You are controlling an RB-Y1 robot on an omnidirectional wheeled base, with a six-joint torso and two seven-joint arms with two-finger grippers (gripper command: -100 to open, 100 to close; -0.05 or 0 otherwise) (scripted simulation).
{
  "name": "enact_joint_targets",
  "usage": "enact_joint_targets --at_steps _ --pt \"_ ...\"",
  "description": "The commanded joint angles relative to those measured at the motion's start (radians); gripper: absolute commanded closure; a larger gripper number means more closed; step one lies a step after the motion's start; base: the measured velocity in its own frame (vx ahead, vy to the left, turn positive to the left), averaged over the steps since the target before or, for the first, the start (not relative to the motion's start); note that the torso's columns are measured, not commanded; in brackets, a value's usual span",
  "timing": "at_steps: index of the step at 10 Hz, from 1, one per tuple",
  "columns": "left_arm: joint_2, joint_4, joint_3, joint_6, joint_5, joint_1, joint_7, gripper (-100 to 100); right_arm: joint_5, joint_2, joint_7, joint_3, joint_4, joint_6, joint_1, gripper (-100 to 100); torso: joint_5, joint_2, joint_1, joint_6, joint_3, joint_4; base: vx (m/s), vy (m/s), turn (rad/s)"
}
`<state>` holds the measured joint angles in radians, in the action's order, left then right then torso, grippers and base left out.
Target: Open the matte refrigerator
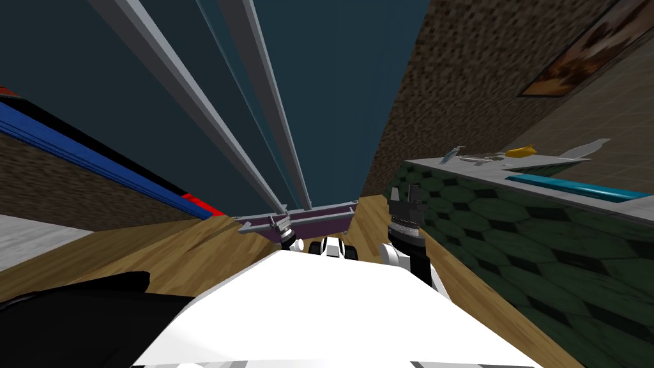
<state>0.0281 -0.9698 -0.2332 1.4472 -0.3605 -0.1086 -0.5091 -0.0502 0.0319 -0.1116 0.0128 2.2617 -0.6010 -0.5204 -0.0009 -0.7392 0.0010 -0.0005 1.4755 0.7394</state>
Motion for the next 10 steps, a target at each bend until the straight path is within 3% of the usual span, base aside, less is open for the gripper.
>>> enact_joint_targets --at_steps 1,2,6,7,8,10 --pt "-0.003 0.001 -0.002 -0.023 -0.001 0.019 0.008 -100 0.0 0.0 0.0 0.0 0.0 0.0 0.0 0 -0.002 0.001 -0.001 0.0 0.001 0.001 -0.019 0.007 0.0" --pt "-0.002 0.012 -0.001 0.005 0.0 0.007 0.0 100 0.0 0.0 0.0 0.0 0.0 0.0 0.0 0 -0.001 0.002 -0.002 0.0 0.001 0.0 0.022 0.0 -0.064" --pt "0.007 0.043 0.004 0.078 0.002 -0.041 -0.027 100 0.0 0.0 0.0 0.0 0.0 0.0 0.0 0 0.0 0.001 -0.006 0.003 0.0 -0.001 0.039 -0.004 -0.025" --pt "0.001 0.032 -0.001 0.06 -0.001 -0.037 -0.023 100 0.0 0.0 0.0 0.0 0.0 0.0 0.0 0 0.001 0.001 -0.007 0.003 0.0 -0.002 0.015 0.001 0.004" --pt "-0.015 0.023 0.022 0.032 0.016 -0.029 -0.052 100 0.0 0.0 0.0 0.0 0.0 0.0 0.0 0 0.0 0.0 -0.005 0.003 0.0 -0.001 -0.209 0.127 -0.085" --pt "-0.023 0.018 0.034 0.016 0.025 -0.024 -0.065 100 0.0 0.0 0.0 0.0 0.0 0.0 0.0 0 -0.001 -0.013 0.0 -0.003 -0.008 0.004 -0.215 0.102 -0.095"
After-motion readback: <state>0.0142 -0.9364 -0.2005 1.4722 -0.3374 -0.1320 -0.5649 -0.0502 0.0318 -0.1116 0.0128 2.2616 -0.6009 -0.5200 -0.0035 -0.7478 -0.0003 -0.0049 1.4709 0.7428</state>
